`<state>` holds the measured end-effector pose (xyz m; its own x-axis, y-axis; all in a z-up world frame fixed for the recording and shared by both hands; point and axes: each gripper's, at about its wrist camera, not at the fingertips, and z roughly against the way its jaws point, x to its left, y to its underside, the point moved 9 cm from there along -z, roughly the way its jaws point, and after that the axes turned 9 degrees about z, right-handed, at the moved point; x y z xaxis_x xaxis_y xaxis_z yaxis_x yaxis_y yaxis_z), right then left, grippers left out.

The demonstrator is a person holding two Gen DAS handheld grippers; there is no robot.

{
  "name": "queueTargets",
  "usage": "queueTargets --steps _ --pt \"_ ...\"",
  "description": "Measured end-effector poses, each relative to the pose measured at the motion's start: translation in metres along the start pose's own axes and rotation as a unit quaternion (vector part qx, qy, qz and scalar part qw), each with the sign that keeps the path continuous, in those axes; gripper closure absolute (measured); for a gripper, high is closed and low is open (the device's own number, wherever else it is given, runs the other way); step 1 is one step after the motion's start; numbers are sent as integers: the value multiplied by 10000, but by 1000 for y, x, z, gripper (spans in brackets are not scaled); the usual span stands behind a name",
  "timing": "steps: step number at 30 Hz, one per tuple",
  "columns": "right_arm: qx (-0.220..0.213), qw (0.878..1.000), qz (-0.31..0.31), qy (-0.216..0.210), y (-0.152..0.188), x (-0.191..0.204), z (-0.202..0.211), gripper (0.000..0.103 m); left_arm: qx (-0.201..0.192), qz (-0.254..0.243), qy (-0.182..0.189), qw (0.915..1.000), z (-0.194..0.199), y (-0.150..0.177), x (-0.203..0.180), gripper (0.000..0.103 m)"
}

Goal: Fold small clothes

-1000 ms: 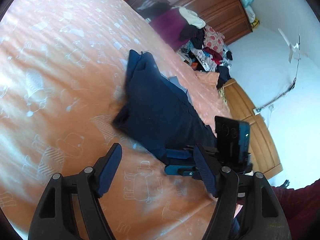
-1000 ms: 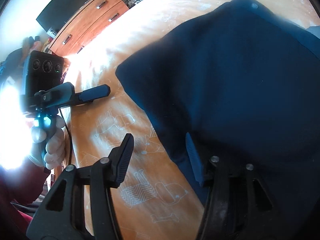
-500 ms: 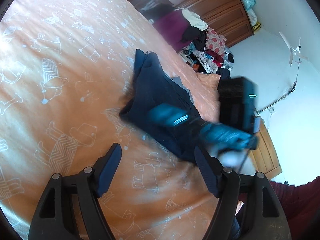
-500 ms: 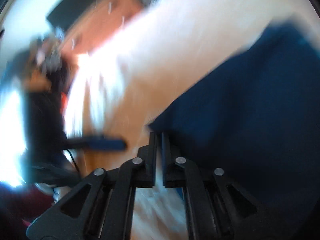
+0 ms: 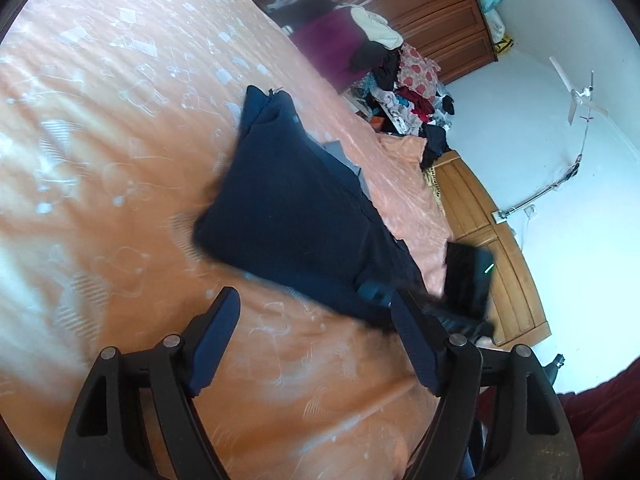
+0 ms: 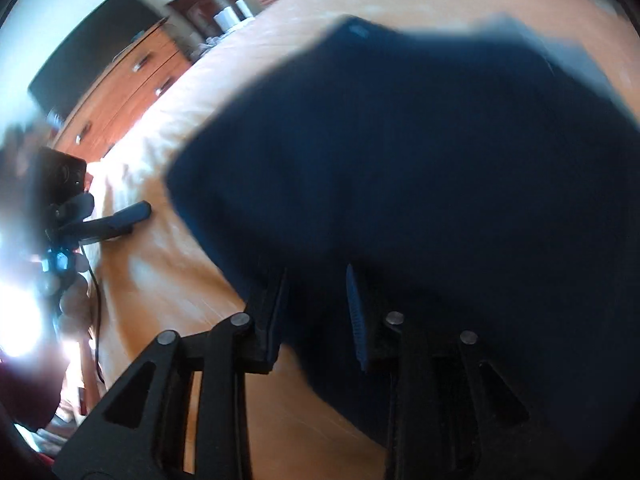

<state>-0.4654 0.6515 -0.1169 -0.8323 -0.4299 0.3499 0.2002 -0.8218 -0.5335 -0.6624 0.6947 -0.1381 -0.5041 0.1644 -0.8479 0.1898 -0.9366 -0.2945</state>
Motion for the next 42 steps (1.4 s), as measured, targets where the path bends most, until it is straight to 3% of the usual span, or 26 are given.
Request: queueTargets --steps 2,3,5,8,11,15,17,21,23,25,29,34,39,41,42 --pt "-184 9994 -251 -137 1 -6 19 76 48 94 -103 9999 -10 -1 3 24" --pt "-372 9989 -270 -71 -1 -14 35 69 69 105 -144 9998 -13 -1 3 24" --pt "-756 9964 -377 121 -6 -37 72 66 130 90 -214 9996 -20 -2 2 24" --pt "-1111 9865 -825 881 -3 -115 130 64 296 145 -196 9993 -33 -1 1 15" --pt "-1181 9687 -1375 1697 7 -206 173 62 326 78 -503 9982 -44 1 4 13" --pt "-796 9596 -1752 2055 11 -287 170 63 232 -86 -603 9979 -51 6 -1 2" --pt "-271 9527 -1913 2344 28 -314 152 66 238 -65 -659 9975 -54 7 -1 1" --pt "-443 9474 -2038 2427 32 -299 157 64 222 -13 -769 9968 -55 8 -1 1" --pt "-706 9505 -1818 2418 30 -277 176 64 125 69 -874 9961 -53 9 -3 2" --pt "-986 9555 -1631 2252 35 -250 193 53 -42 189 -965 9951 -52 10 -7 3" --pt "-1265 9621 -1494 1899 43 -194 201 52 -468 342 -1207 9910 -55 6 -5 3" --pt "-1310 9694 -1370 1559 45 -162 186 52 -1042 758 -1297 9831 -57 -15 6 5" --pt "-1278 9758 -1213 1292 31 -142 161 51 -1390 816 -1601 9739 -67 -33 12 7" --pt "-1304 9782 -1087 1193 19 -128 158 51 -1620 915 -1632 9689 -66 -39 16 15" --pt "-1316 9798 -1035 1096 12 -121 156 51 -1731 1019 -1613 9662 -66 -43 18 32"
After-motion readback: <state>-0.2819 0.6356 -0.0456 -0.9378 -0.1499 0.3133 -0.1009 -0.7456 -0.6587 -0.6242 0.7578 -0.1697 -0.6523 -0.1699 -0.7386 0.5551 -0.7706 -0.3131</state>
